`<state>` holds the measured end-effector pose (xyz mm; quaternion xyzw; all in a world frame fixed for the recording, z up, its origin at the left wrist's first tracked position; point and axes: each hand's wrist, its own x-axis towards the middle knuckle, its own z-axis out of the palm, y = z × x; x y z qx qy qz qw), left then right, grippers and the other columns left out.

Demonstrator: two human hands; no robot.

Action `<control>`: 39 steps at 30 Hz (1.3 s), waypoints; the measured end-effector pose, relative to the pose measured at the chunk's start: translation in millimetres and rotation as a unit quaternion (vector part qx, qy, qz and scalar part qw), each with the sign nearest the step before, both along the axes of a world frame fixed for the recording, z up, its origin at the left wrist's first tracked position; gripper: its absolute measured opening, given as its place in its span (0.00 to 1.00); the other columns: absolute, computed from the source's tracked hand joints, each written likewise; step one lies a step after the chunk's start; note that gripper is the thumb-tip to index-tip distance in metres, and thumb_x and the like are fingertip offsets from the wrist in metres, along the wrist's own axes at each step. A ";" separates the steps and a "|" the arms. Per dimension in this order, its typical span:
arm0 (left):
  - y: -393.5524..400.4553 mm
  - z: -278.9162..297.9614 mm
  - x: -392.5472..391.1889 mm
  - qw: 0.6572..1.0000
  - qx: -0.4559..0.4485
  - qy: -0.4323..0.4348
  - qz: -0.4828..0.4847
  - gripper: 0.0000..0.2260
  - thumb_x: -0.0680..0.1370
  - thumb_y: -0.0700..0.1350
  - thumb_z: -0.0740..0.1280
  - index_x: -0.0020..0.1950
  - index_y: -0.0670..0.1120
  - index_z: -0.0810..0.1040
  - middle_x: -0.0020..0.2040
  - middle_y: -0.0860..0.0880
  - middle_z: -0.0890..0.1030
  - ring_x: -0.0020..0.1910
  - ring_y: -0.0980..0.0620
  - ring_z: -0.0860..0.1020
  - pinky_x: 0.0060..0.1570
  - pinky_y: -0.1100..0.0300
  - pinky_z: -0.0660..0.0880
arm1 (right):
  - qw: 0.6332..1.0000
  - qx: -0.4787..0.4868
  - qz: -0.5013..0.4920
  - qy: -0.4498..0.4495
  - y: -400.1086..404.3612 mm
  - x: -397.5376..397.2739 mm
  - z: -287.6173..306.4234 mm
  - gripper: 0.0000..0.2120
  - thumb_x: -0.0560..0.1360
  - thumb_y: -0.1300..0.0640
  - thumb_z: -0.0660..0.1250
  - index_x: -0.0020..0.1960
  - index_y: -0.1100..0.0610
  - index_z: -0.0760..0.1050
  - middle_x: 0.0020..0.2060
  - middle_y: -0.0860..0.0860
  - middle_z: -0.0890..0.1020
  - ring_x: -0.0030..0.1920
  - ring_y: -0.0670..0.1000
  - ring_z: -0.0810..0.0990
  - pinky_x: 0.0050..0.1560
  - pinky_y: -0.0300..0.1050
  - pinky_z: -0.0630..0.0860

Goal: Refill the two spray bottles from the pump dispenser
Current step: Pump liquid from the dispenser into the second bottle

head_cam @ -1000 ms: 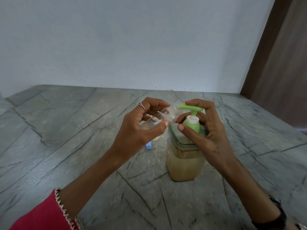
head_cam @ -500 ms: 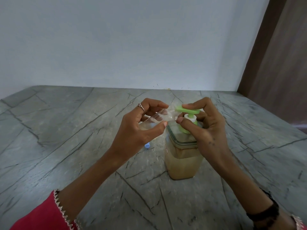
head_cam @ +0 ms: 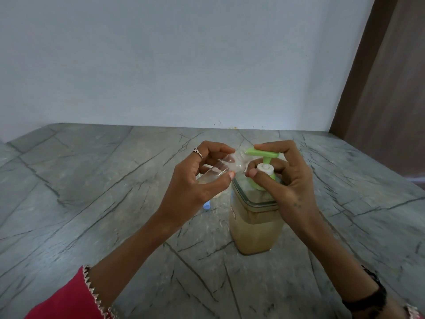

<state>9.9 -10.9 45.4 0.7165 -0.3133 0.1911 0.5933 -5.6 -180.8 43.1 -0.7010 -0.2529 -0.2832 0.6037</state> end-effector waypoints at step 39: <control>1.6 0.8 0.6 1.000 0.010 -0.013 0.011 0.14 0.68 0.50 0.67 0.53 0.53 0.75 0.49 0.57 0.81 0.47 0.58 0.79 0.44 0.66 0.76 | 1.000 0.017 0.001 0.019 0.1 -0.2 3.0 0.13 0.68 0.57 0.71 0.49 0.46 0.74 0.40 0.51 0.84 0.40 0.51 0.84 0.39 0.38 0.79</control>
